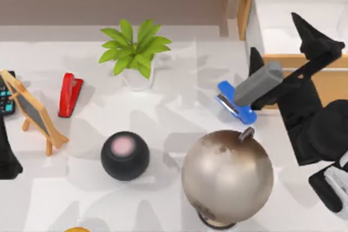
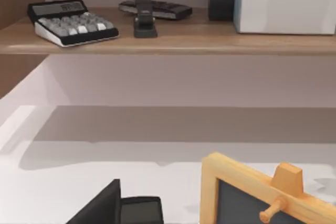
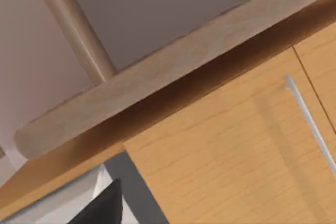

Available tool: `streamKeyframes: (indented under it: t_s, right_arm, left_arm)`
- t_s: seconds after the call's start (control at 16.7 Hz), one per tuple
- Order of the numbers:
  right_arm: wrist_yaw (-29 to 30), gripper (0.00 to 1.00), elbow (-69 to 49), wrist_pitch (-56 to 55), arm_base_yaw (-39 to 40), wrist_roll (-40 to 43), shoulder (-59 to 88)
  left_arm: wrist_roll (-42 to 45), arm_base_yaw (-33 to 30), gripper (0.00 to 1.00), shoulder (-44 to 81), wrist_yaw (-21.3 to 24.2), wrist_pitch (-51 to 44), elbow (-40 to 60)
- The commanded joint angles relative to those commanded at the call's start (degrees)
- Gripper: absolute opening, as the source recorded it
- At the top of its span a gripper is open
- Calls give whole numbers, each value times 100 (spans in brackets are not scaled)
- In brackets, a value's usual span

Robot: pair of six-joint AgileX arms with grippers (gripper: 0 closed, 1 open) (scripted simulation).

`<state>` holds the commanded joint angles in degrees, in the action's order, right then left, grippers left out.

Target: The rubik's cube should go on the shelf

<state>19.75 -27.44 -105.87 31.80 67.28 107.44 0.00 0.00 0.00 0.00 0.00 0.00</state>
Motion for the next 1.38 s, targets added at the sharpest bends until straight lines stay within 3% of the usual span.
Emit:
streamKeyframes:
  t_s: [0.3, 0.48, 1.38]
  right_arm:
    - [64, 100, 1284, 180, -695, 1613, 242]
    - [172, 100, 1506, 469, -1131, 2118, 534]
    - [15, 100, 1051, 885, -1375, 2184, 679]
  left_arm:
    - [0, 0, 100, 0, 0, 0, 0]
    - [0, 0, 100, 0, 0, 0, 0]
    - [0, 0, 100, 0, 0, 0, 0]
